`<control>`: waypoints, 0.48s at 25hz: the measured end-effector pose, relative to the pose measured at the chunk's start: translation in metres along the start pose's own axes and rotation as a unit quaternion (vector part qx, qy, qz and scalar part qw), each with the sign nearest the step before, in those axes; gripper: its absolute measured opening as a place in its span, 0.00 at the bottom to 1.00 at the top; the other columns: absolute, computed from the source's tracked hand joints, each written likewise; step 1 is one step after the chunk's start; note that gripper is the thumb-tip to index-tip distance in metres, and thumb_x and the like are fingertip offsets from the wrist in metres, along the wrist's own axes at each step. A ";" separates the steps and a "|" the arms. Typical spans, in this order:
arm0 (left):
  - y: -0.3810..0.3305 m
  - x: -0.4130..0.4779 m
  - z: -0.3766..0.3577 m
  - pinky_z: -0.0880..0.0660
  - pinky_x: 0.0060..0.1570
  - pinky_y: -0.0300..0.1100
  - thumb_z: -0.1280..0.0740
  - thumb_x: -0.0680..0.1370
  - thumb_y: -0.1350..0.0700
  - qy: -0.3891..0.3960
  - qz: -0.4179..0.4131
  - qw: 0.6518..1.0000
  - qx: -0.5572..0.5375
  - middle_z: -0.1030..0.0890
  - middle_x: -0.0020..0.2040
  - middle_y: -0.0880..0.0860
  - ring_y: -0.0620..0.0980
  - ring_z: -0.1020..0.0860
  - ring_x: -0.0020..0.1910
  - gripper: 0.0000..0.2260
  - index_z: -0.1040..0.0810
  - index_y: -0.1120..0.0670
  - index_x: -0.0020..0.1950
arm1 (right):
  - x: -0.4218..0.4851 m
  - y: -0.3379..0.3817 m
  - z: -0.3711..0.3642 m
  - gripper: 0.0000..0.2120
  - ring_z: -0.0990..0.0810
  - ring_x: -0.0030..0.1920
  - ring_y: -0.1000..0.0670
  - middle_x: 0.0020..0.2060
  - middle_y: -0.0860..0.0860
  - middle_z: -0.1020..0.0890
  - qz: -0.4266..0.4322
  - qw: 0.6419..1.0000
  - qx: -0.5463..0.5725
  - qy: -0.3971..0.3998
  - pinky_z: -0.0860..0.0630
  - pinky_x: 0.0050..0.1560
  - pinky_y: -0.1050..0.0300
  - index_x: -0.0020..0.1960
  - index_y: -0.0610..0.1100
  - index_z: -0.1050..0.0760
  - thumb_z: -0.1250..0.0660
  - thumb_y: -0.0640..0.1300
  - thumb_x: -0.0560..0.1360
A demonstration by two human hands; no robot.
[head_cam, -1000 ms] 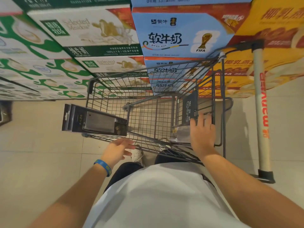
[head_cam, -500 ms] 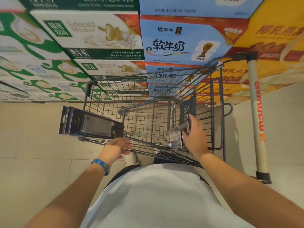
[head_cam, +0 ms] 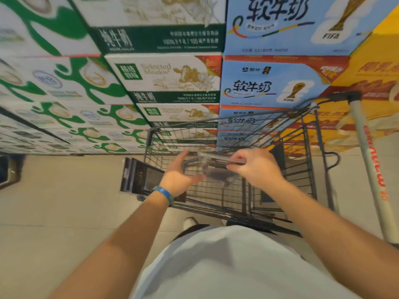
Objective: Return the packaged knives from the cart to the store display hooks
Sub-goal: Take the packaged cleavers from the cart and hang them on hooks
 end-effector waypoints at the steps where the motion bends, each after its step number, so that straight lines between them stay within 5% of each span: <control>1: -0.007 0.008 0.011 0.35 0.69 0.42 0.20 0.67 0.46 -0.001 -0.016 1.000 -0.013 0.33 0.70 0.42 0.43 0.33 0.67 0.37 0.31 0.46 0.73 | -0.003 0.016 0.014 0.07 0.19 0.36 0.59 0.33 0.61 0.16 0.032 0.997 0.068 -0.021 0.25 0.35 0.62 0.39 0.58 0.19 0.23 0.57 0.73; 3: -0.016 0.015 0.034 0.31 0.70 0.51 0.21 0.68 0.46 0.008 -0.052 0.997 -0.049 0.24 0.68 0.48 0.46 0.27 0.66 0.26 0.21 0.48 0.64 | -0.008 0.045 0.037 0.07 0.19 0.33 0.62 0.32 0.61 0.15 0.088 0.960 0.260 -0.049 0.27 0.34 0.71 0.35 0.57 0.16 0.18 0.53 0.67; 7: -0.034 0.015 0.059 0.22 0.58 0.53 0.25 0.75 0.55 -0.025 -0.116 0.979 -0.165 0.15 0.51 0.51 0.48 0.17 0.52 0.07 0.18 0.50 0.52 | 0.007 0.076 0.048 0.13 0.14 0.49 0.55 0.47 0.54 0.12 0.125 0.848 0.503 -0.106 0.20 0.48 0.64 0.51 0.52 0.16 0.19 0.45 0.69; 10: -0.040 0.012 0.058 0.21 0.56 0.53 0.30 0.78 0.62 -0.042 -0.116 0.942 -0.311 0.15 0.51 0.54 0.51 0.17 0.52 0.06 0.20 0.55 0.54 | 0.015 0.078 0.013 0.25 0.20 0.53 0.67 0.53 0.61 0.17 0.061 0.914 0.396 -0.064 0.25 0.50 0.73 0.60 0.54 0.27 0.18 0.49 0.69; 12: -0.036 0.007 0.051 0.20 0.55 0.52 0.33 0.80 0.63 0.007 -0.090 0.904 -0.418 0.15 0.55 0.55 0.53 0.18 0.56 0.09 0.21 0.58 0.59 | 0.014 0.073 -0.010 0.23 0.20 0.49 0.67 0.49 0.61 0.17 0.033 0.935 0.346 -0.063 0.24 0.48 0.68 0.57 0.54 0.26 0.18 0.50 0.68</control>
Point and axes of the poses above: each hand's wrist, its own x-axis towards the middle knuckle, its own z-axis out of the back of the hand, y = z × x, the point moved 3 cm from there along x, towards the middle knuckle
